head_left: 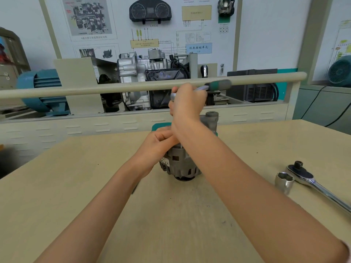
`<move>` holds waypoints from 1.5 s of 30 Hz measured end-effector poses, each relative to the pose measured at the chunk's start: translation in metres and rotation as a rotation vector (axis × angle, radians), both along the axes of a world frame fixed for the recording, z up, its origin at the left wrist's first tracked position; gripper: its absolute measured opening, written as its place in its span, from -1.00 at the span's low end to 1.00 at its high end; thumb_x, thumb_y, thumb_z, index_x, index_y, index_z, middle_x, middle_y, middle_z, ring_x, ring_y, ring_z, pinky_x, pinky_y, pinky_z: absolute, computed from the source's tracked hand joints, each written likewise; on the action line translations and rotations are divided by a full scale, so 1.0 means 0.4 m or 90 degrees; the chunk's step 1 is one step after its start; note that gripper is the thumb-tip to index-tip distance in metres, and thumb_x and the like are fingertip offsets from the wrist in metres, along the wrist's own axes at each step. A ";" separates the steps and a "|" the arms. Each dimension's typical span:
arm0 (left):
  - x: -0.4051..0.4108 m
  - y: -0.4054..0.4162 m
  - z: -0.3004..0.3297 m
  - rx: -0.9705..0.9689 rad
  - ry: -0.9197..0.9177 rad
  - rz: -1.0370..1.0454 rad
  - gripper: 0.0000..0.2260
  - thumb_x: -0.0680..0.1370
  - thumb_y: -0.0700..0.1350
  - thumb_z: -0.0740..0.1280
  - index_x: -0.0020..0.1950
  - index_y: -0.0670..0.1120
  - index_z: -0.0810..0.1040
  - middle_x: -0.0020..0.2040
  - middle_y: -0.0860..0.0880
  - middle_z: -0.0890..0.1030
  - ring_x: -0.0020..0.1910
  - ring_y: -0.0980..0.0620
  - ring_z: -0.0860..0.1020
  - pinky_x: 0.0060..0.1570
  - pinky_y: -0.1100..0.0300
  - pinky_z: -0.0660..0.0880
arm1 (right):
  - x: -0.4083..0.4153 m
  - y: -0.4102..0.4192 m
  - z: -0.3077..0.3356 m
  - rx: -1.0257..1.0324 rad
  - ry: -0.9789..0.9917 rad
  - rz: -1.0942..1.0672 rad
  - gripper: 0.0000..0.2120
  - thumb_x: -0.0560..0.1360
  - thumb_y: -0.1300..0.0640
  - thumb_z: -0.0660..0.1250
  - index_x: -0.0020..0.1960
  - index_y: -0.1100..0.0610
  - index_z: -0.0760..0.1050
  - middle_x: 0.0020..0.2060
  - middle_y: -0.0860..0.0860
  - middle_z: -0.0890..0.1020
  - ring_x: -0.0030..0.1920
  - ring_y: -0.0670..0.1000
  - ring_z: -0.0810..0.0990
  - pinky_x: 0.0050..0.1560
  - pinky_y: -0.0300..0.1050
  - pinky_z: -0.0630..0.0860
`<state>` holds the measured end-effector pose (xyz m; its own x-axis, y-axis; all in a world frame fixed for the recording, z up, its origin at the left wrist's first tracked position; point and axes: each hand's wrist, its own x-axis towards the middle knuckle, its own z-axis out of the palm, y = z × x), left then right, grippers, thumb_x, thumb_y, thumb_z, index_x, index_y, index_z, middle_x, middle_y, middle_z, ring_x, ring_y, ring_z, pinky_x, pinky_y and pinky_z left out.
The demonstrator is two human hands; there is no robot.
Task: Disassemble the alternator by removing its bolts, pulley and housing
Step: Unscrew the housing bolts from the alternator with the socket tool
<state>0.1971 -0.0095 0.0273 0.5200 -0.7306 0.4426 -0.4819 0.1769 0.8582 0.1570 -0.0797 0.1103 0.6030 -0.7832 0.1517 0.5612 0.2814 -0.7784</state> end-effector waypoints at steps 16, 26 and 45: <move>0.003 0.001 0.002 -0.001 0.004 0.004 -0.66 0.55 -0.14 0.30 -0.39 0.10 0.66 -0.37 0.11 0.64 -0.36 0.25 0.55 -0.31 0.42 0.43 | -0.005 0.005 -0.014 0.013 -0.087 -0.035 -0.80 0.61 0.27 -0.01 0.17 0.25 0.32 -0.35 0.05 0.46 -0.51 -0.10 0.35 -0.63 -0.36 0.23; 0.002 0.010 0.009 -0.007 0.052 -0.040 -0.81 0.42 0.03 0.35 -0.06 0.06 0.71 -0.01 -0.02 0.70 -0.01 0.08 0.64 -0.05 0.34 0.55 | -0.032 -0.088 0.016 -0.053 0.072 0.661 -0.75 0.59 0.18 0.02 -0.05 0.21 0.46 -0.60 -0.12 0.42 -0.74 -0.14 0.16 -0.65 -0.37 -0.02; 0.002 0.008 0.008 -0.005 0.032 -0.022 -0.87 0.43 0.03 0.37 -0.19 0.08 0.71 -0.16 0.05 0.69 -0.14 0.15 0.63 -0.17 0.38 0.51 | -0.032 -0.037 0.009 0.002 0.030 0.318 -0.82 0.56 0.27 0.03 -0.12 0.14 0.38 -0.46 -0.05 0.45 -0.67 -0.16 0.22 -0.65 -0.36 0.12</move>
